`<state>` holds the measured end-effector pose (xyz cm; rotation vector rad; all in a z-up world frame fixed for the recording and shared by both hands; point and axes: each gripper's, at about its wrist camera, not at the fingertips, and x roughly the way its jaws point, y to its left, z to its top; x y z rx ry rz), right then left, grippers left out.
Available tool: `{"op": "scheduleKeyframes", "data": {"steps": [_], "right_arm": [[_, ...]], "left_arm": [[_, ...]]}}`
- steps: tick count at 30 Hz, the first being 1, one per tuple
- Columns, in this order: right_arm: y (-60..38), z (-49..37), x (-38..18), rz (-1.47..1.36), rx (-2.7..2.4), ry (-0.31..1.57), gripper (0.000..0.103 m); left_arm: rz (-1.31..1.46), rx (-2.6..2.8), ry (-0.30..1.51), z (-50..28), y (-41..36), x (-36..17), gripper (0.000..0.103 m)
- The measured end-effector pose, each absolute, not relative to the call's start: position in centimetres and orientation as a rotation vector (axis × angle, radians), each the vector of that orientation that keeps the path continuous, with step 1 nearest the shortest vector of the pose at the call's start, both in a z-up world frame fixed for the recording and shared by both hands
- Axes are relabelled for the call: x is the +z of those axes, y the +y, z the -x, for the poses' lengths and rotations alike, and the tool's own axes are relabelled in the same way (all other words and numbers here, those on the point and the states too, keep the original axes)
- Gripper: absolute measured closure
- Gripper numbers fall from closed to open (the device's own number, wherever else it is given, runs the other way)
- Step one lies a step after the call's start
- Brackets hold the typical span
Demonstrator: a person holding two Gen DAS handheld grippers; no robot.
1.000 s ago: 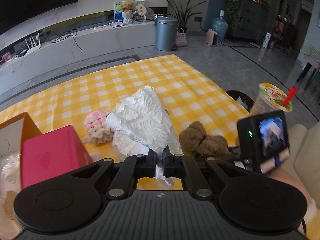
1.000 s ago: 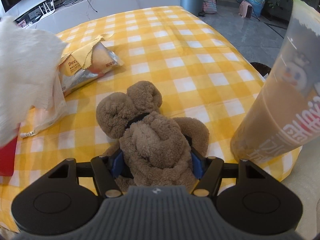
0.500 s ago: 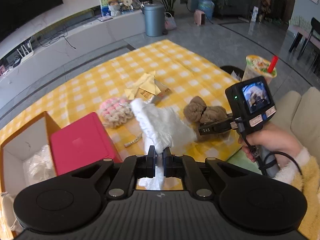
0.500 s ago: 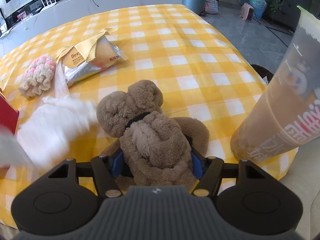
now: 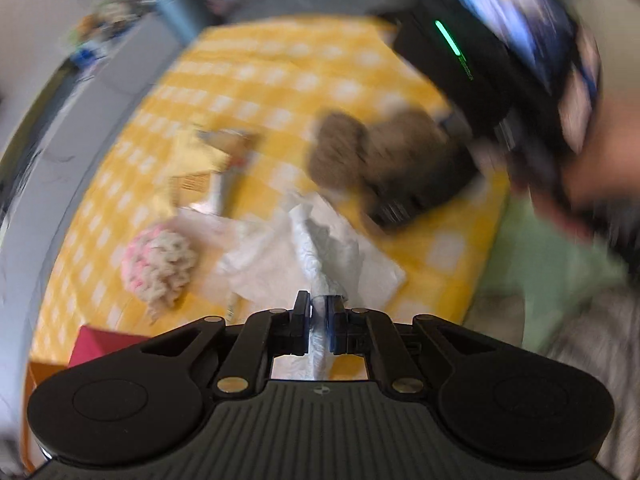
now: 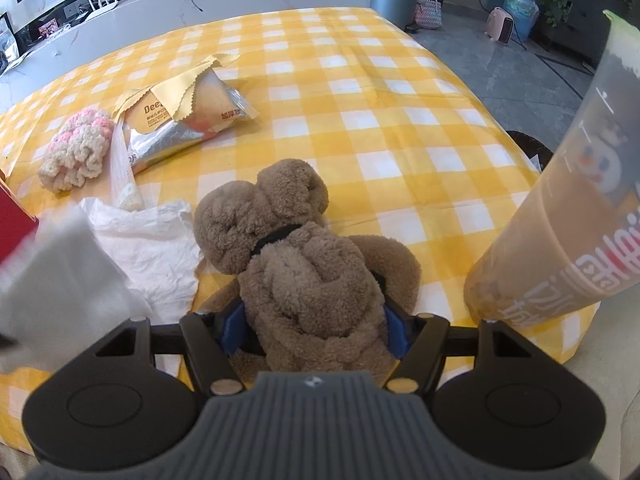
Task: Organize soft objects
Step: 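Lift the white tissue with the left tool while the right tool holds the teddy bear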
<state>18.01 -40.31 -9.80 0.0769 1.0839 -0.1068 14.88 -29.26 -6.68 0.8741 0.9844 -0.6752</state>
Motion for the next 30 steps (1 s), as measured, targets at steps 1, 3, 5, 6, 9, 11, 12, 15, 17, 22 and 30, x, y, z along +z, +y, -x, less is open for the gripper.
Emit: {"op": "scheduleKeyframes", "data": {"steps": [1, 3, 5, 6, 9, 11, 12, 15, 17, 22, 30], "right_arm": [[-40.3, -18.0, -9.8, -0.078, -0.106, 1.084, 0.036], [-40.3, -18.1, -9.8, -0.078, -0.105, 1.086, 0.035], [-40.2, -18.2, -9.8, -0.070, -0.106, 1.088, 0.035], [-40.2, -18.2, -9.8, -0.066, -0.107, 1.089, 0.035], [-39.9, -18.2, -9.8, -0.053, -0.110, 1.091, 0.035], [-39.8, -18.2, -9.8, -0.047, -0.110, 1.092, 0.034], [-39.8, -18.1, -9.8, -0.046, -0.109, 1.093, 0.033], [-39.8, -18.2, -9.8, -0.052, -0.114, 1.096, 0.033], [-39.9, -18.2, -9.8, -0.060, -0.116, 1.099, 0.033], [-40.0, -18.3, -9.8, -0.064, -0.116, 1.101, 0.033], [-40.0, -18.2, -9.9, -0.063, -0.113, 1.100, 0.032]], "left_arm": [[-0.932, -0.690, 0.987, -14.3, -29.5, -7.6, 0.091], [-1.024, -0.718, 0.974, -12.9, -29.3, -9.0, 0.086], [-1.082, -0.713, 0.960, -12.3, -29.2, -10.2, 0.069], [-1.102, -0.700, 0.950, -12.2, -29.0, -10.4, 0.064], [-1.134, -0.642, 0.867, -12.6, -28.9, -10.6, 0.050], [-1.128, -0.652, 0.826, -13.0, -28.9, -10.4, 0.034], [-1.128, -0.676, 0.809, -13.3, -28.9, -10.3, 0.029], [-1.167, -0.780, 0.768, -13.8, -28.8, -10.0, 0.018], [-1.180, -0.824, 0.780, -14.6, -29.0, -10.2, 0.016], [-1.131, -0.879, 0.880, -18.3, -29.3, -10.3, 0.009], [-1.185, -0.943, 0.882, -21.1, -30.3, -11.9, 0.000]]}}
